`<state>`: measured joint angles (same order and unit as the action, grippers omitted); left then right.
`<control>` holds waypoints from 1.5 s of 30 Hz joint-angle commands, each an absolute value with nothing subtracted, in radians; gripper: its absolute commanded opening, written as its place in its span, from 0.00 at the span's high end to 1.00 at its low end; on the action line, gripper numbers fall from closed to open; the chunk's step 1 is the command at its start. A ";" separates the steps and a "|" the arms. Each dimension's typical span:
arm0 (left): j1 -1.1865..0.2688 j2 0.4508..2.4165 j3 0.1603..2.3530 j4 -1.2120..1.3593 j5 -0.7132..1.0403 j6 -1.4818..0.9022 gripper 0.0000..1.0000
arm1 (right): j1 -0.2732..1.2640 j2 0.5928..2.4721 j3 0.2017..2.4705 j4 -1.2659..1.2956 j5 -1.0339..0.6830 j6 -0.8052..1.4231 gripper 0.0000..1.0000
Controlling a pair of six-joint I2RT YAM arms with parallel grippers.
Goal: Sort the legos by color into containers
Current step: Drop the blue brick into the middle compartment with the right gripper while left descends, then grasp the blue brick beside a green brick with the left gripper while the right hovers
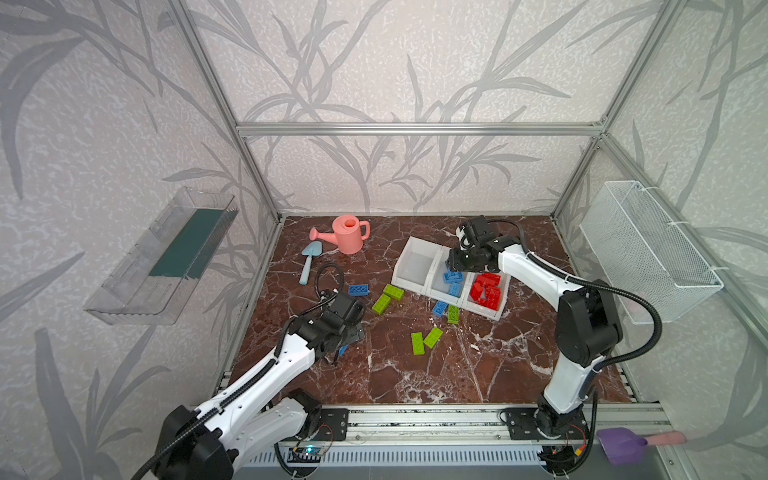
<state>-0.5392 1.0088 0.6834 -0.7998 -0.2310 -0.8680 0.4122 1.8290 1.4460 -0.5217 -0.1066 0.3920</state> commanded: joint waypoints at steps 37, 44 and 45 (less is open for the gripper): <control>-0.468 1.331 0.640 -0.605 -0.062 -0.822 0.29 | 0.405 1.608 1.232 -0.501 -0.148 0.372 0.40; -0.469 1.301 0.629 -0.594 -0.023 -0.813 0.33 | 0.403 1.587 1.212 -0.502 -0.137 0.367 0.40; -0.470 1.303 0.630 -0.591 -0.020 -0.812 0.35 | 0.404 1.584 1.210 -0.503 -0.135 0.367 0.40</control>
<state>-0.4709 1.3159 0.6384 -0.5953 -0.0425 -0.8181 0.4107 1.6272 1.2240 -0.4847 -0.1490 0.3832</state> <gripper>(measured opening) 0.657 0.597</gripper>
